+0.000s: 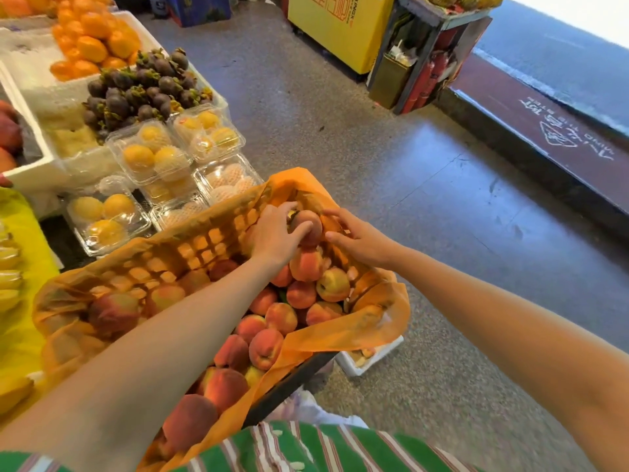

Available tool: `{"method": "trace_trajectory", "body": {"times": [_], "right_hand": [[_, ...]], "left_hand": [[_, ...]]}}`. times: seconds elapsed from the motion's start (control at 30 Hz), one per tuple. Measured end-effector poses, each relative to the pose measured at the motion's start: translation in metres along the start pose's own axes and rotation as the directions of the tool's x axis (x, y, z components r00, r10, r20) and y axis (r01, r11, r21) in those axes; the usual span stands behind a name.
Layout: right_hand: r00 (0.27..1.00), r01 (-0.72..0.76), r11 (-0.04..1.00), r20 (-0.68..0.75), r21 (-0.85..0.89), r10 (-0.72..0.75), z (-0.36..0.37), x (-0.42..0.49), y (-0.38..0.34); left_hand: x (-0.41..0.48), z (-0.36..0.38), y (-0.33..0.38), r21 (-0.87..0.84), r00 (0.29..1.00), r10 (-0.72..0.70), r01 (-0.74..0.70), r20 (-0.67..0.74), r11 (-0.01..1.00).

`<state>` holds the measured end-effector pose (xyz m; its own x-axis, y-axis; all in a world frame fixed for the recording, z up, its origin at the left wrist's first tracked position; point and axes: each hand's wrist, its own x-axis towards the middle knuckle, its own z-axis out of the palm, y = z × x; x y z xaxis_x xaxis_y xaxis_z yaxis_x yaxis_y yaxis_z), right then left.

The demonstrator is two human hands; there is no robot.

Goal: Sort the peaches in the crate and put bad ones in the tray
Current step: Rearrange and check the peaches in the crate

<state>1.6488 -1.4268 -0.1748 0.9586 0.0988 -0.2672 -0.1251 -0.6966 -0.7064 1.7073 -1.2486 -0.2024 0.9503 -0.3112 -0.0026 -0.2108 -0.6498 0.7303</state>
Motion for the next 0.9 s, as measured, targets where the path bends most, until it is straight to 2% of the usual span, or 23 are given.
{"method": "trace_trajectory", "body": {"times": [0.13,0.23,0.3,0.37,0.43,0.47,0.53,0.57,0.6,0.7,0.77,0.9], "right_hand": [[1.0,-0.013,1.0,0.029,-0.017,0.013,-0.001,0.001,0.001],[1.0,0.02,0.99,-0.02,-0.138,-0.023,-0.002,0.003,0.001],[0.985,0.095,0.969,-0.119,-0.23,-0.125,-0.001,0.005,-0.003],[0.95,0.201,0.947,-0.185,-0.25,-0.251,0.002,0.007,-0.015],[0.924,0.308,0.934,-0.175,-0.181,-0.339,0.008,0.01,-0.031],[0.93,0.332,0.936,-0.122,-0.117,-0.346,0.013,0.011,-0.04],[0.943,0.326,0.943,0.085,-0.06,-0.321,0.026,0.01,-0.057],[0.929,0.326,0.94,0.214,-0.095,-0.301,0.035,0.011,-0.063],[0.901,0.332,0.931,0.341,-0.151,-0.266,0.045,0.011,-0.067],[0.793,0.378,0.879,0.592,-0.29,-0.146,0.082,0.013,-0.067],[0.746,0.402,0.848,0.661,-0.346,-0.085,0.104,0.014,-0.061],[0.696,0.374,0.814,0.715,-0.444,0.071,0.127,0.018,-0.053]], "left_hand": [[0.002,-0.005,0.001,0.049,0.997,0.037,-0.04,0.064,0.998],[0.001,-0.015,-0.004,0.032,0.992,0.058,-0.062,0.116,0.998],[-0.005,-0.024,-0.008,0.04,0.988,0.1,-0.105,0.114,0.994],[-0.014,-0.038,-0.012,0.049,0.982,0.115,-0.123,0.149,0.991],[-0.025,-0.056,-0.019,0.057,0.949,0.042,-0.062,0.312,0.996],[-0.032,-0.065,-0.023,0.069,0.898,-0.023,-0.008,0.439,0.998],[-0.051,-0.08,-0.034,0.161,0.721,-0.162,0.071,0.674,0.984],[-0.062,-0.085,-0.041,0.232,0.644,-0.225,0.076,0.731,0.97],[-0.073,-0.089,-0.047,0.309,0.604,-0.278,0.054,0.747,0.95],[-0.103,-0.093,-0.064,0.475,0.609,-0.337,-0.075,0.718,0.877],[-0.115,-0.091,-0.073,0.507,0.639,-0.327,-0.114,0.696,0.854],[-0.123,-0.083,-0.084,0.508,0.732,-0.267,-0.125,0.627,0.852]]}}
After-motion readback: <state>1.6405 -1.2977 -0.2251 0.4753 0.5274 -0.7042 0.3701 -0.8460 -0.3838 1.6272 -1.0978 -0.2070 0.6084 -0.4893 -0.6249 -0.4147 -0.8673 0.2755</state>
